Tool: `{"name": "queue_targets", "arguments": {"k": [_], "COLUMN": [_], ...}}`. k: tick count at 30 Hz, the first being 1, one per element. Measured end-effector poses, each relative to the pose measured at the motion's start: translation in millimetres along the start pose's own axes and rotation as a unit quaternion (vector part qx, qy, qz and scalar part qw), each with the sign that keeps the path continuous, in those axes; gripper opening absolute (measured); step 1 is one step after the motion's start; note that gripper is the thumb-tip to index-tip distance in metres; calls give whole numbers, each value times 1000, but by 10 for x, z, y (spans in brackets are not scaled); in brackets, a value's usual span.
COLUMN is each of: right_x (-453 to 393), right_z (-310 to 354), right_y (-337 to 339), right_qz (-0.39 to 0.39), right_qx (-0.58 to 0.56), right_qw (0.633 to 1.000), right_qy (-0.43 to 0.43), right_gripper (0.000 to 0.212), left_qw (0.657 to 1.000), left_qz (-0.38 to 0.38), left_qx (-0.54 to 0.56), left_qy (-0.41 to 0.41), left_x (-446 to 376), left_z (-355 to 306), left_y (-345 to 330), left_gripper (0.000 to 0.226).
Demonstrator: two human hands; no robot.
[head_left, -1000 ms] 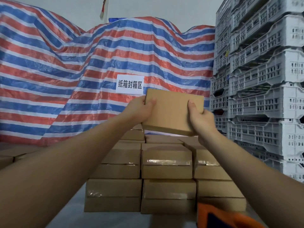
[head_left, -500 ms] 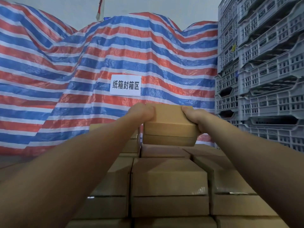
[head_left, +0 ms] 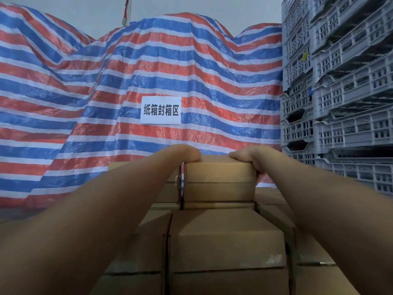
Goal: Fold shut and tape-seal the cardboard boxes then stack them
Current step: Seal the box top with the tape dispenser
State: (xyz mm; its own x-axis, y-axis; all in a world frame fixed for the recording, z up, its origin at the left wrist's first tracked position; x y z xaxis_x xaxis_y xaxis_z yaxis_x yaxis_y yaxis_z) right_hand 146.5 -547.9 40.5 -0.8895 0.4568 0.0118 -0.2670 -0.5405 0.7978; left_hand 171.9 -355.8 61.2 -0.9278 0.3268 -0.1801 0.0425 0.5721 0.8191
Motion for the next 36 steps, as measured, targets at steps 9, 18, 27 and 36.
{"name": "queue_targets", "arguments": {"k": [9, 18, 27, 36], "right_x": [-81, 24, 624, 2089], "right_z": [-31, -63, 115, 261], "right_y": [-73, -50, 279, 286], "right_qz": [20, -53, -274, -359], "right_qx": [-47, -101, -45, -132], "right_qw": [999, 993, 952, 889], "right_qy": [14, -3, 132, 252], "right_gripper": [33, 58, 44, 42], "left_qw": [989, 966, 930, 905], "left_qz": [-144, -248, -317, -328], "left_qx": [-20, -10, 51, 87], "left_qy": [3, -73, -177, -256], "left_x": [-177, -21, 702, 2035], "left_z": [126, 133, 30, -111], "left_y": [87, 77, 400, 751], "left_gripper": [64, 60, 56, 29]}}
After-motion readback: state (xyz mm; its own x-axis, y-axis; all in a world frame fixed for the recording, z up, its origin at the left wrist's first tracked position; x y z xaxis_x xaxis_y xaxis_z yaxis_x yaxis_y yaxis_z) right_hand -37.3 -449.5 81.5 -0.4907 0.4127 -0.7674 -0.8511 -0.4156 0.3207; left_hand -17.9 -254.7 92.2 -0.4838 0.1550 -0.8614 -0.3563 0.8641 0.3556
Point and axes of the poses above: each hand's wrist, its own x-axis away from the middle knuckle, its own y-axis out of the back of the hand, z = x × y, the point moved 7 cm from there along -x, towards the middle knuckle, and after that the axes turned 14 degrees about x, right-handed, at the moved point
